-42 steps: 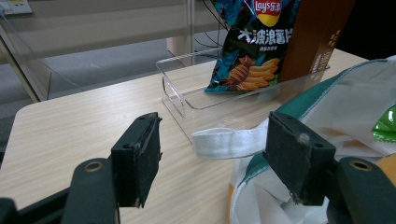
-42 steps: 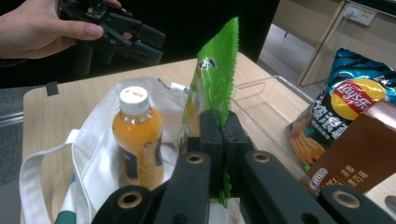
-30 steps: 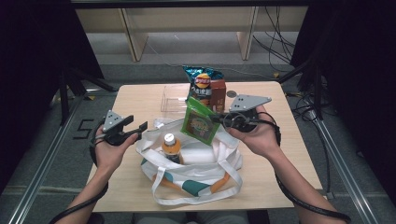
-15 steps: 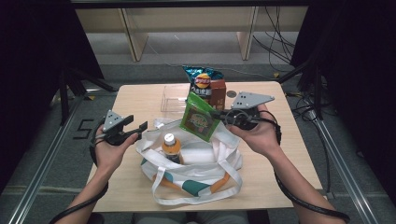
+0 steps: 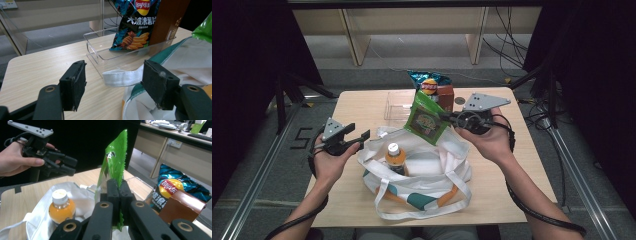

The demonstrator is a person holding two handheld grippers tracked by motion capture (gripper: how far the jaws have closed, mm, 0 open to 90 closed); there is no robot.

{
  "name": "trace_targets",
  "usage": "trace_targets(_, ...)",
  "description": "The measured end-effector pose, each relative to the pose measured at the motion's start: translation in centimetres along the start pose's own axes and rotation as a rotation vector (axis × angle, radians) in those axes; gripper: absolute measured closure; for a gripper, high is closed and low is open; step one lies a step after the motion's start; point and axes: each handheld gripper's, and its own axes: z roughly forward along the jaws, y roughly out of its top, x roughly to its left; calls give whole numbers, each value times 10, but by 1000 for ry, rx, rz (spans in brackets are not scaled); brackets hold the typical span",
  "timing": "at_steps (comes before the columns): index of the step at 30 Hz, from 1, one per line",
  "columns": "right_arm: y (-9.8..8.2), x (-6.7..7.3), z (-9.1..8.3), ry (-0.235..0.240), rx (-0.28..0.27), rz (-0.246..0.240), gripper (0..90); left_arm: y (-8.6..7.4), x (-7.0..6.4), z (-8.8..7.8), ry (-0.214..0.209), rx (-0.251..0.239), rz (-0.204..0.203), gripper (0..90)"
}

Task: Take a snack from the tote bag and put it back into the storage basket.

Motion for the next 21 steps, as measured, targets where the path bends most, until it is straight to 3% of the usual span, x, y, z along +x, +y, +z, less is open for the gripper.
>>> trace_targets(2, 1, -1, 0, 14, 7, 15, 900, 0, 0, 0, 0, -1, 1, 348)
trace_targets(4, 2, -3, 0, 0, -6, 1, 900, 0, 0, 0, 0, -1, 0, 348)
trace_targets(6, 3, -2, 0, 4, -1, 27, 900, 0, 0, 0, 0, -1, -1, 348)
trace_targets(7, 4, -4, 1, -1, -11, 9, 900, 0, 0, 0, 0, -2, -1, 348)
trace_targets(10, 5, -4, 2, 1, 0, 28, 900, 0, 0, 0, 1, -3, 0, 349)
trace_targets(13, 6, -6, 3, -16, -21, 6, 900, 0, 0, 0, 0, -2, -1, 349)
trace_targets(16, 8, -6, 3, -11, -18, 25, 900, 0, 0, 1, -4, -7, -3, 348)
trace_targets(21, 11, -10, 4, -28, -30, 15, 900, 0, 0, 0, 0, -4, -2, 348)
